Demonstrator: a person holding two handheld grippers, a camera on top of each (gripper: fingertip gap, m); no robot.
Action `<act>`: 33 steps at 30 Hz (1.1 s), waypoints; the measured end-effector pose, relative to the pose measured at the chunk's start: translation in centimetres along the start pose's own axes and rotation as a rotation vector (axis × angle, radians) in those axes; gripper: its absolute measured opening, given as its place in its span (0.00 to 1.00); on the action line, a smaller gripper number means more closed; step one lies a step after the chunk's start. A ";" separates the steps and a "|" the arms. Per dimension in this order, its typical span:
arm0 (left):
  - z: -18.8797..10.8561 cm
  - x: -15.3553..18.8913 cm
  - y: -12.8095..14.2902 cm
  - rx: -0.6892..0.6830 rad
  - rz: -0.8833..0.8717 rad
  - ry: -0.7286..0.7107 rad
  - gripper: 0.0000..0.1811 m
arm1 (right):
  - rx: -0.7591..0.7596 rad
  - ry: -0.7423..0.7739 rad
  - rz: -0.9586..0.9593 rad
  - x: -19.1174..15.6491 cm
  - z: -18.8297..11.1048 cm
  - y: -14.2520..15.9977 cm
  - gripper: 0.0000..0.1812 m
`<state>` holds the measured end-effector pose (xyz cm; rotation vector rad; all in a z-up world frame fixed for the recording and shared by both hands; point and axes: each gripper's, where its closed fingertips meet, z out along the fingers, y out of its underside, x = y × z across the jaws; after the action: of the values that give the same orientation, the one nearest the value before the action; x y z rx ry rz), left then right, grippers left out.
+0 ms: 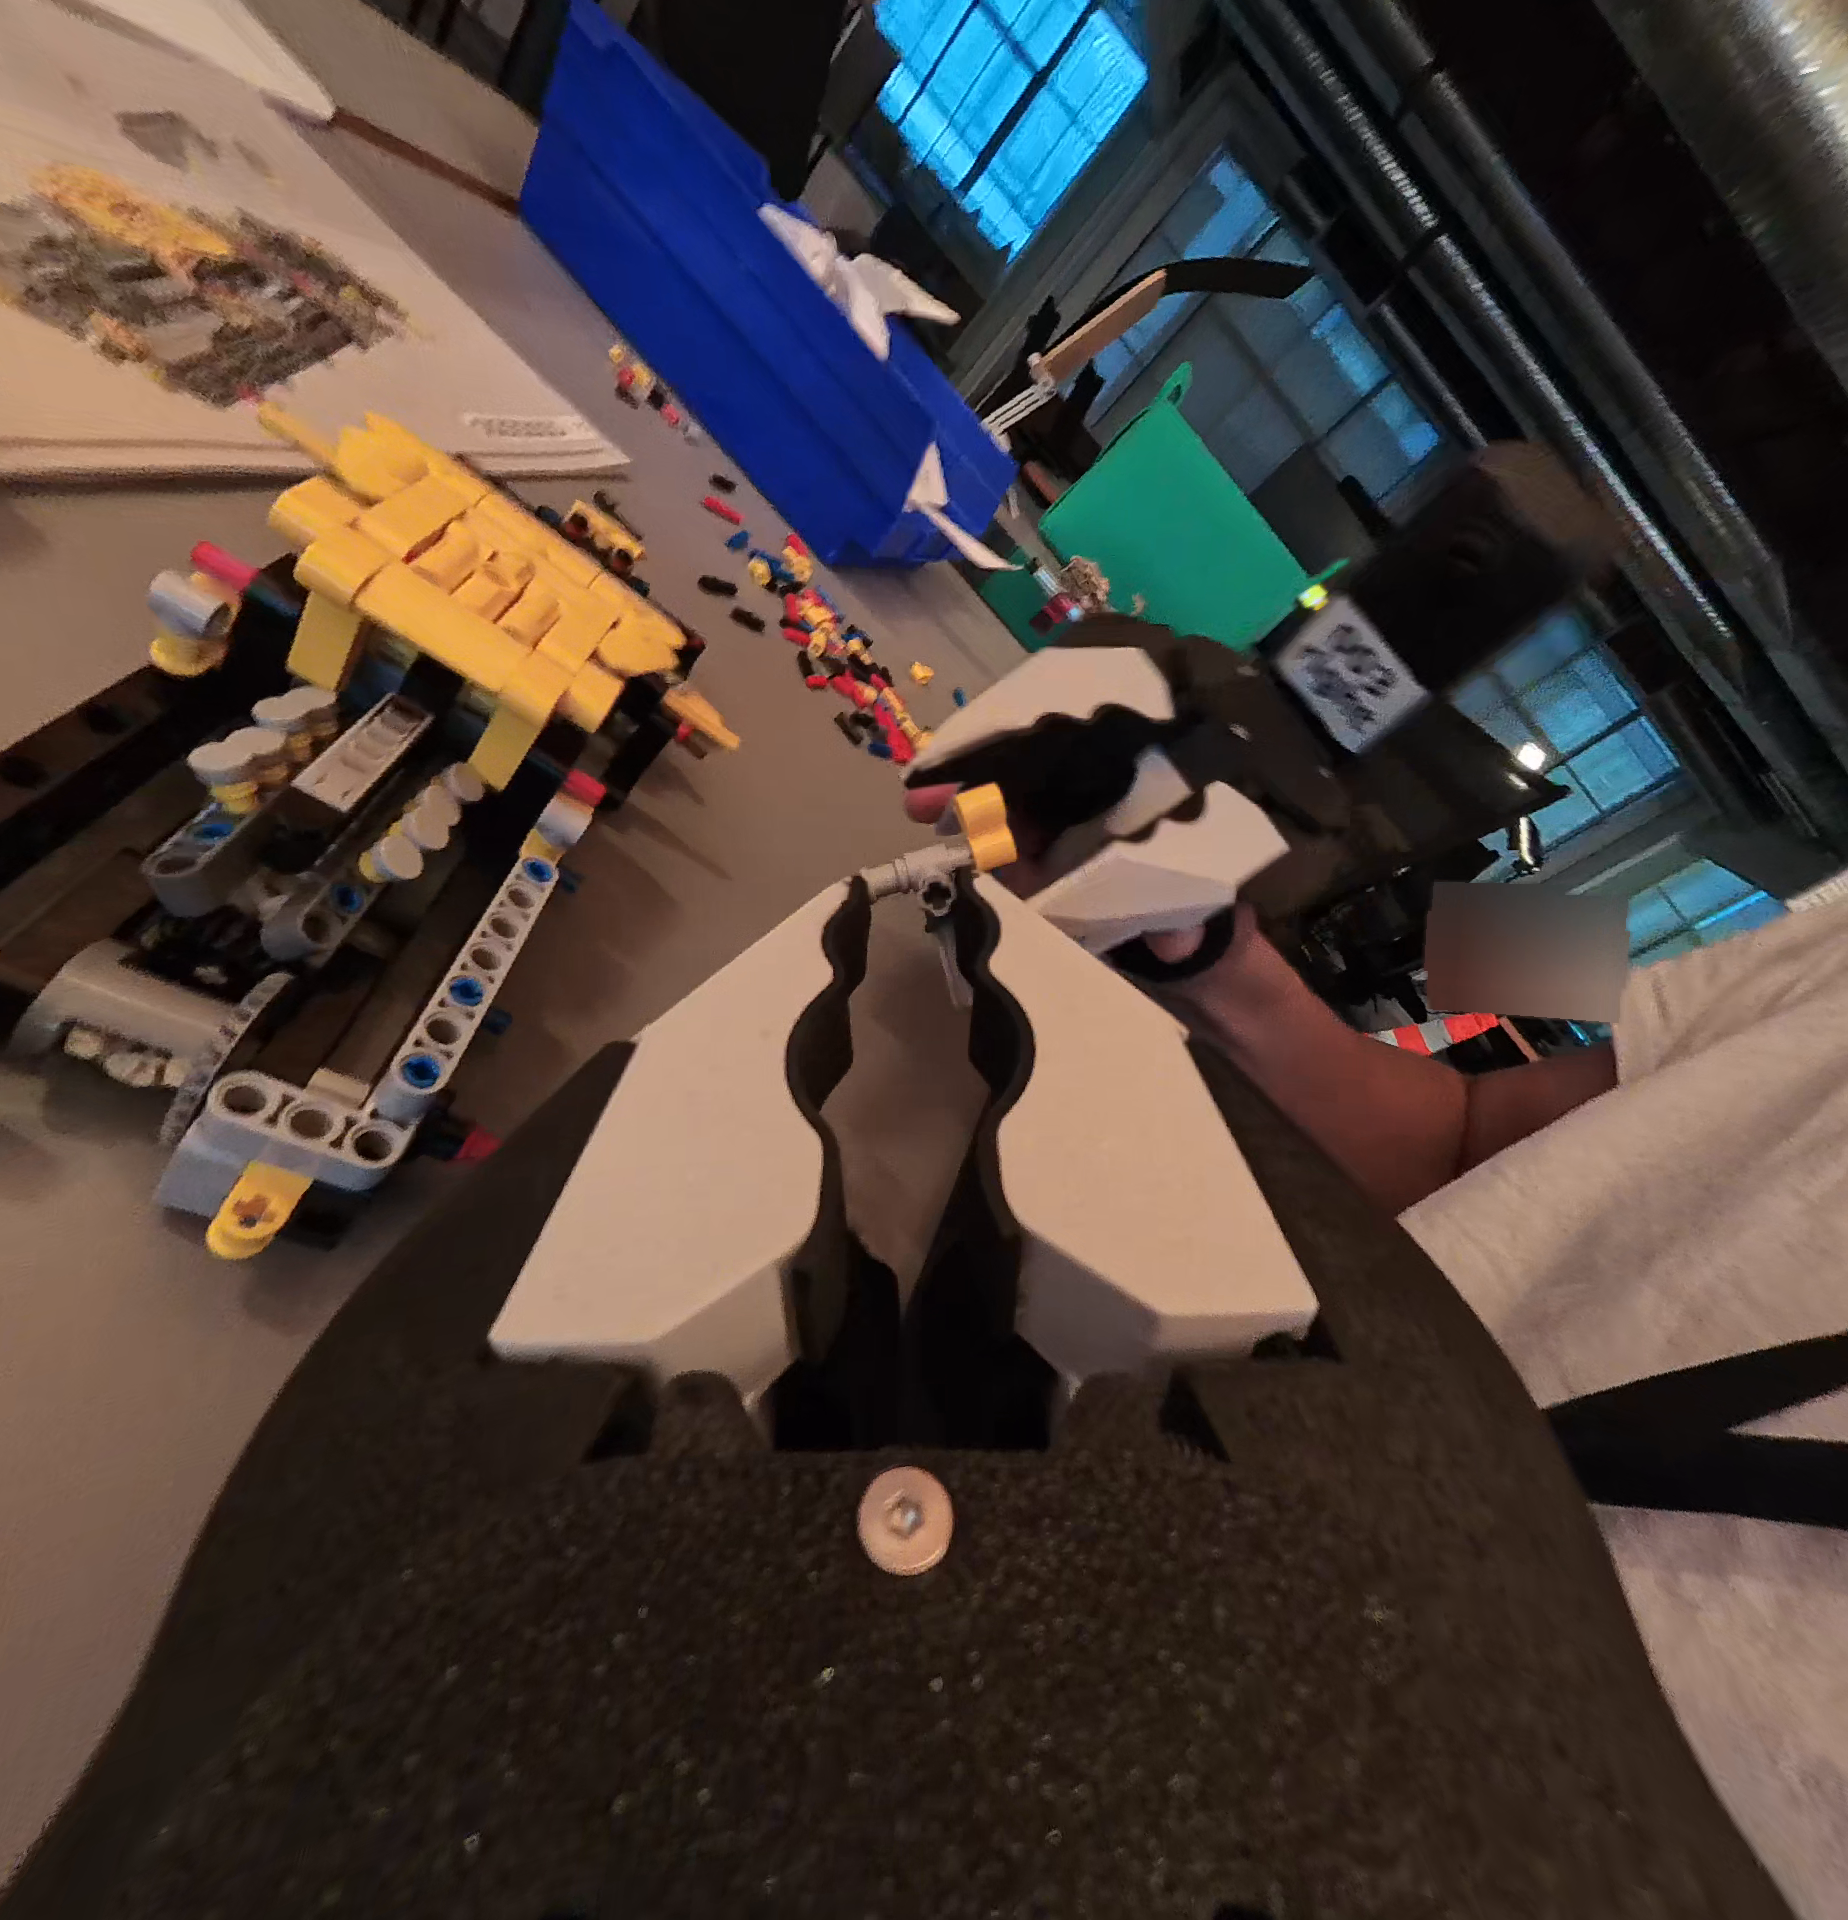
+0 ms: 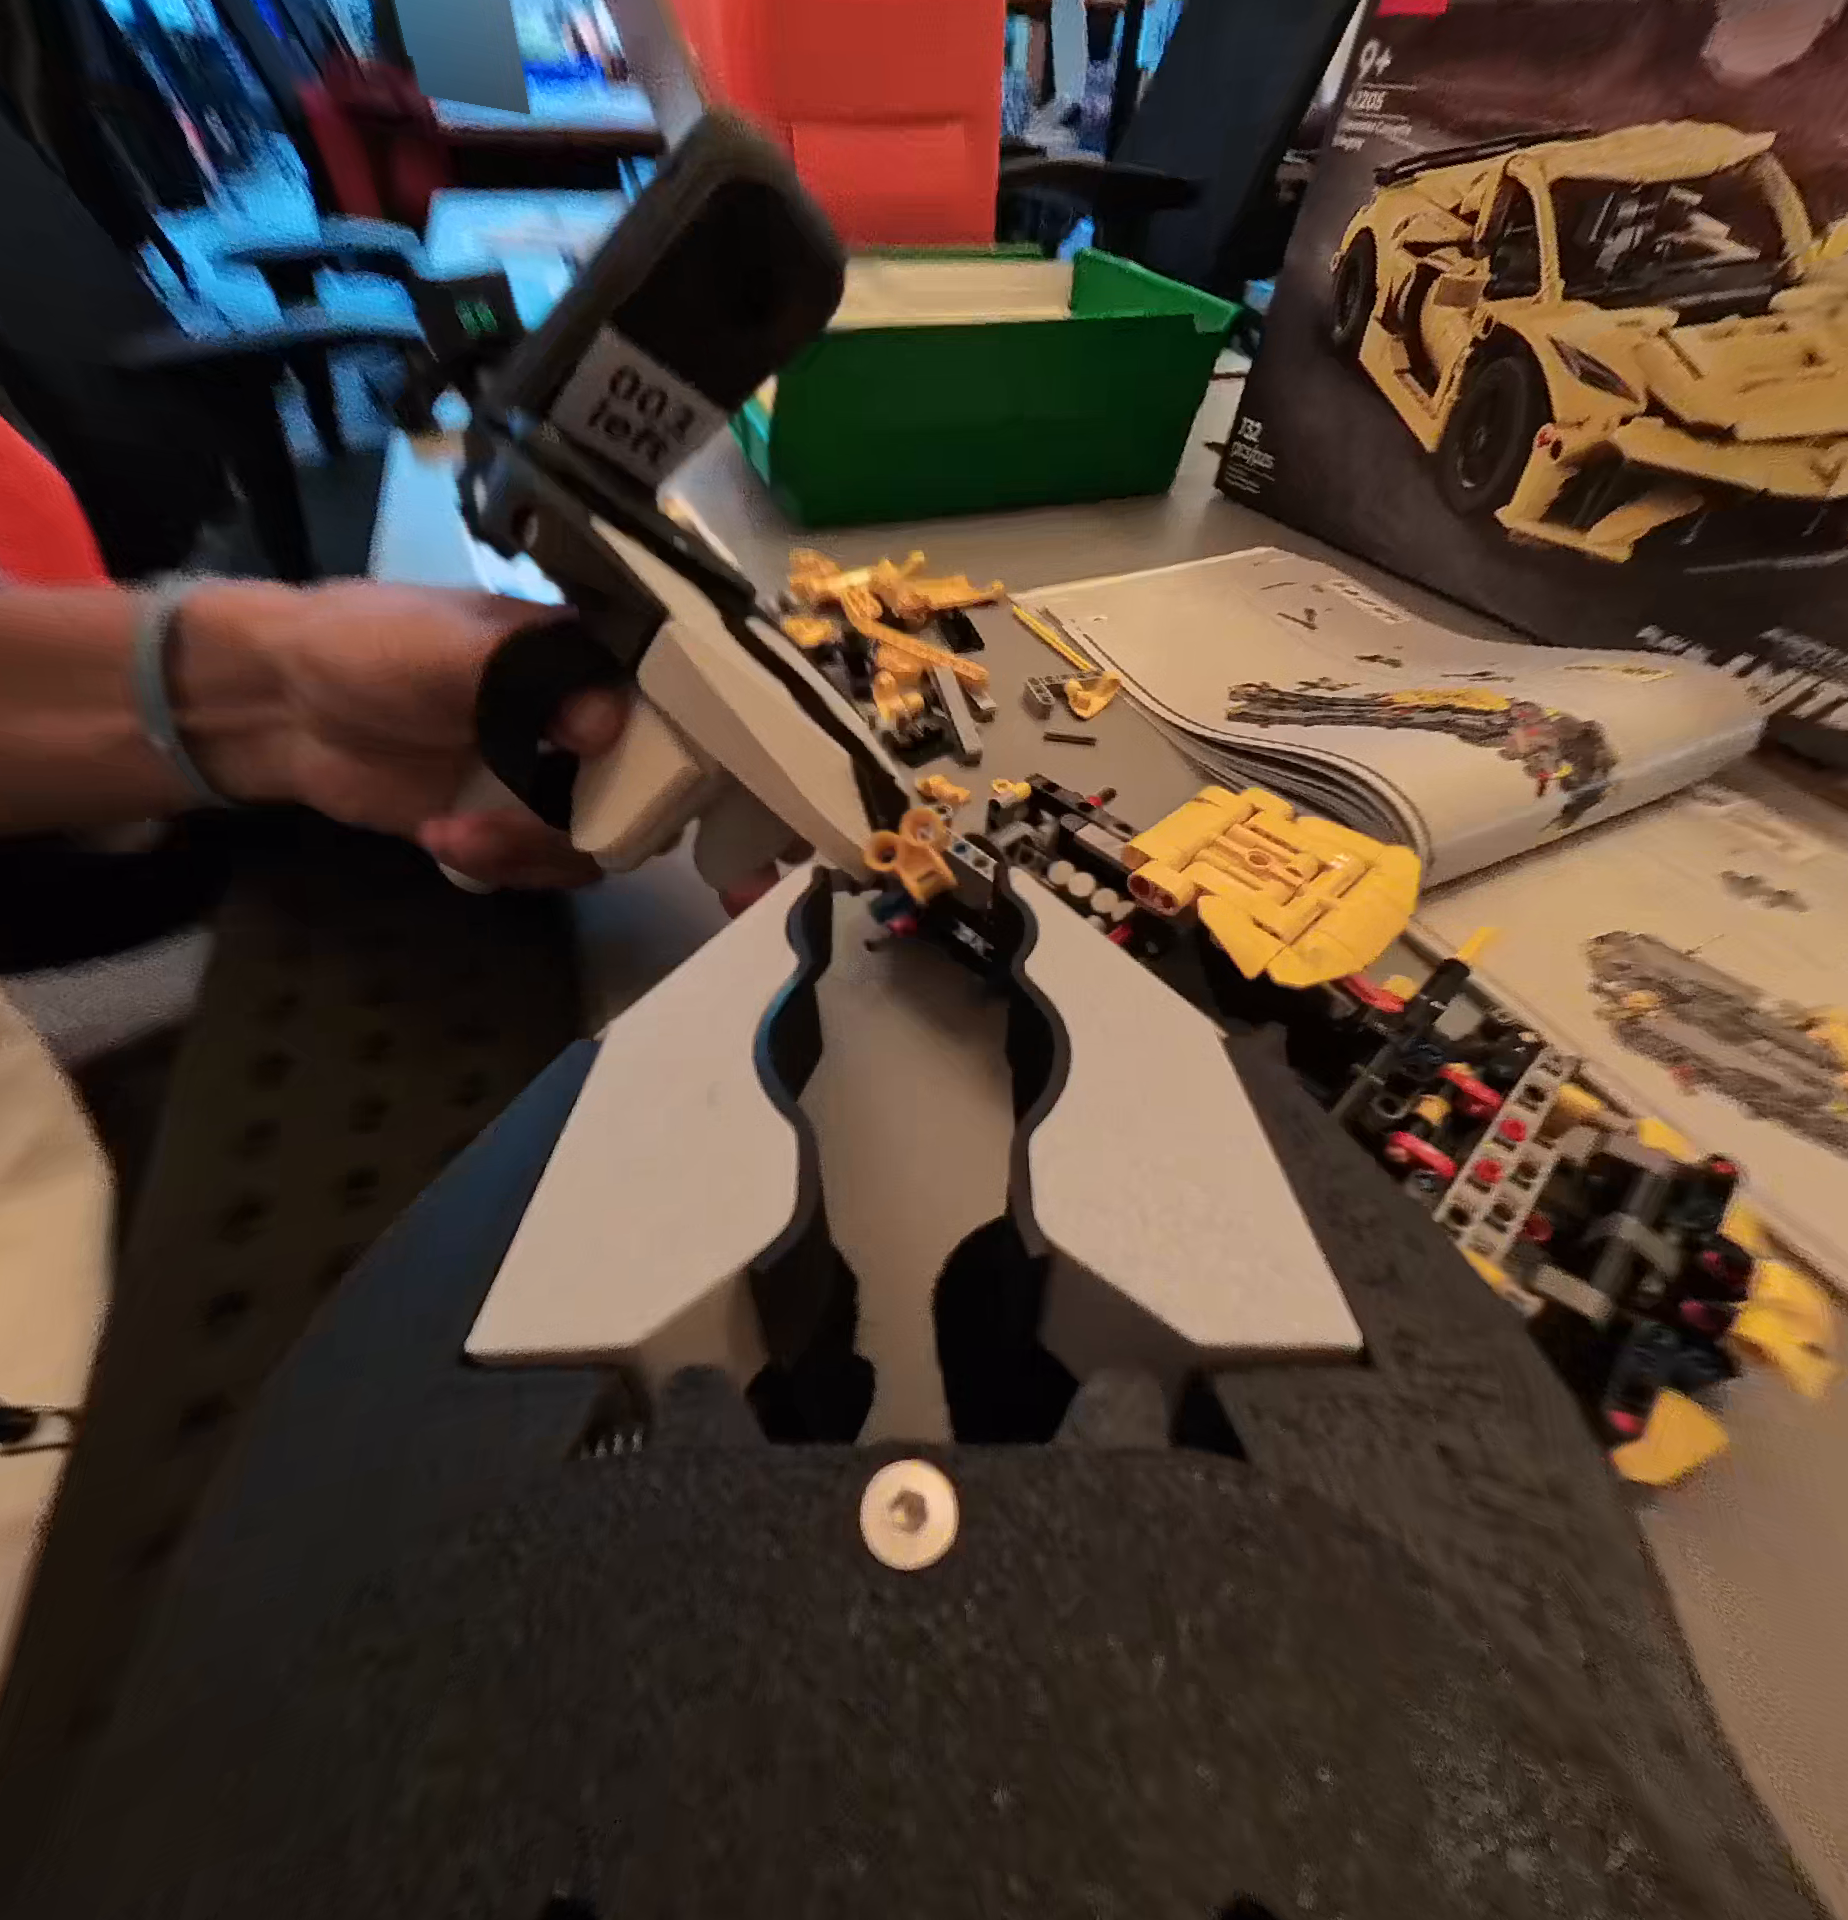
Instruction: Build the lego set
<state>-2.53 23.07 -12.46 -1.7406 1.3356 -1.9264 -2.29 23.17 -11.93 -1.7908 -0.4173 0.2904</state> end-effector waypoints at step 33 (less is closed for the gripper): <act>-0.1 4.3 -0.6 0.089 0.247 0.124 0.14 | 0.257 -0.566 0.571 -2.5 -1.9 -3.3 0.08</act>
<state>-3.55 20.52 -9.11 -1.3640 1.4076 -1.9461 -4.22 21.16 -8.29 -1.5217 -0.2328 1.2126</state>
